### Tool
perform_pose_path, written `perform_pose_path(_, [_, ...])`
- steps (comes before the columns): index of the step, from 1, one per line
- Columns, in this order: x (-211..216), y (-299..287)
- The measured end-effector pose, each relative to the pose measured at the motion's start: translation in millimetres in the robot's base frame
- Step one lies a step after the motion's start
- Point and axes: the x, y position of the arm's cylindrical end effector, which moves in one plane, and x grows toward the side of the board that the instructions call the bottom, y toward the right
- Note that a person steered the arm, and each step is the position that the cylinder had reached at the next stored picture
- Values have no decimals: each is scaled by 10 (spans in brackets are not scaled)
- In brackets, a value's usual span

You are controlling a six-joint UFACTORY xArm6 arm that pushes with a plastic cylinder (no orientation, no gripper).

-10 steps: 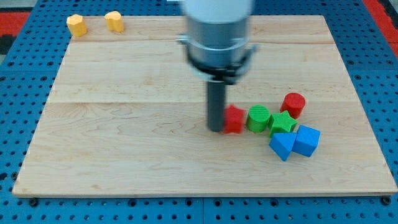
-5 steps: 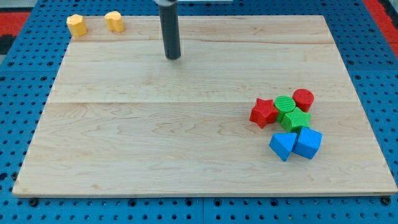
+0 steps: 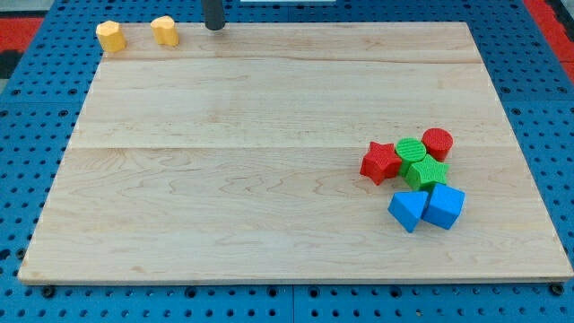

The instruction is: Push the yellow heart to down a bit

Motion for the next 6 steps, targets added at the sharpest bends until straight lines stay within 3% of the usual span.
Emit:
perform_pose_path(4, [7, -1155])
perform_pose_path(6, [250, -1106])
